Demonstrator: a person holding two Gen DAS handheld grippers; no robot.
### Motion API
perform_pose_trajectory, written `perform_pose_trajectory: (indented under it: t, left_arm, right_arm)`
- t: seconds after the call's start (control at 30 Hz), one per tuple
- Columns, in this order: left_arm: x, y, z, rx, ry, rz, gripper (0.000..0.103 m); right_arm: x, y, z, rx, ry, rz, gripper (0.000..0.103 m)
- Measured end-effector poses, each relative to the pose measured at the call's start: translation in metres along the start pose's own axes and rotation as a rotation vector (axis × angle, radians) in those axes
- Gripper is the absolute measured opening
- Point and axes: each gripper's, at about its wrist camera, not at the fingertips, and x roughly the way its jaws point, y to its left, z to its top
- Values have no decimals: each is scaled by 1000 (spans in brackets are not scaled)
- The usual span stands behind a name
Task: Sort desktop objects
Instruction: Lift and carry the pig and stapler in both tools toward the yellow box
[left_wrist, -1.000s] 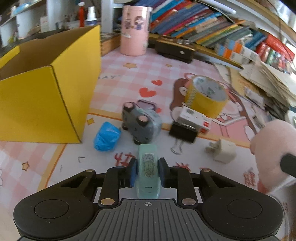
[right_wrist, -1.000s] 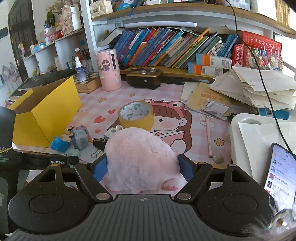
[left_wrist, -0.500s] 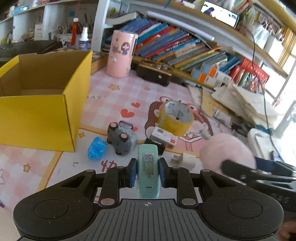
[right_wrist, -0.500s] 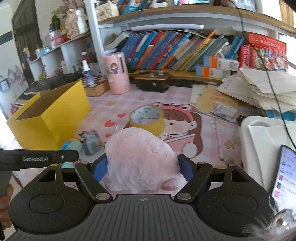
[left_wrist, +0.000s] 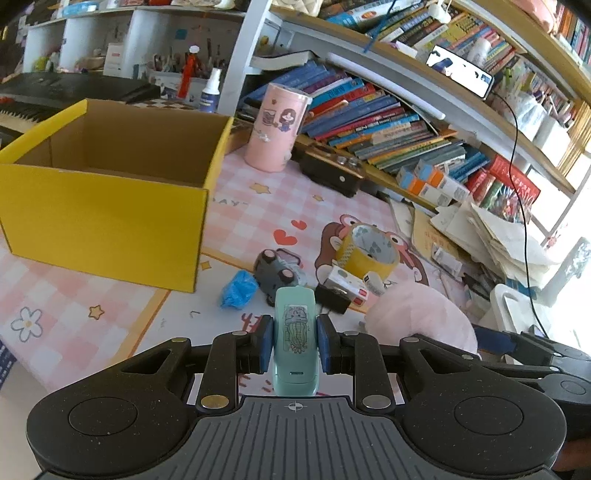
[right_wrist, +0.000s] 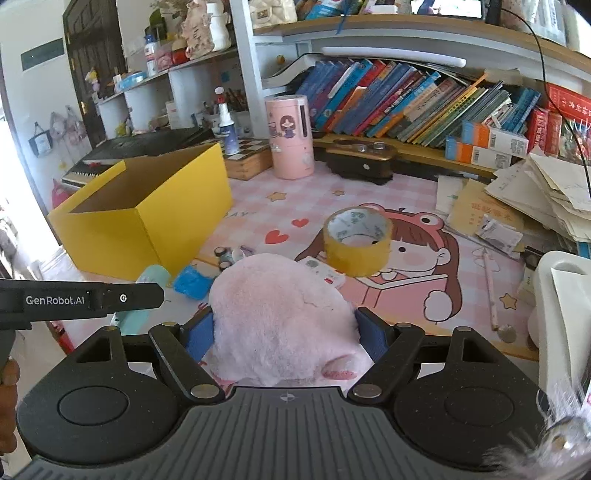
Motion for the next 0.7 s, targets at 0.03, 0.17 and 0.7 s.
perform_pose_trajectory:
  t: [0.03,0.17,0.7]
  left_arm:
    - [-2,3,0,-3,-1,-4,24]
    - [-8,16,0,-9,-4,-28,24]
    - [-58,94,-11,-22,-33,-84,24]
  right_arm:
    - [0,3,0,0,1,-2,77]
    - [-4,16,-1,1,-4,-23,77]
    - [-7,109,-14,-4,32,-35,78]
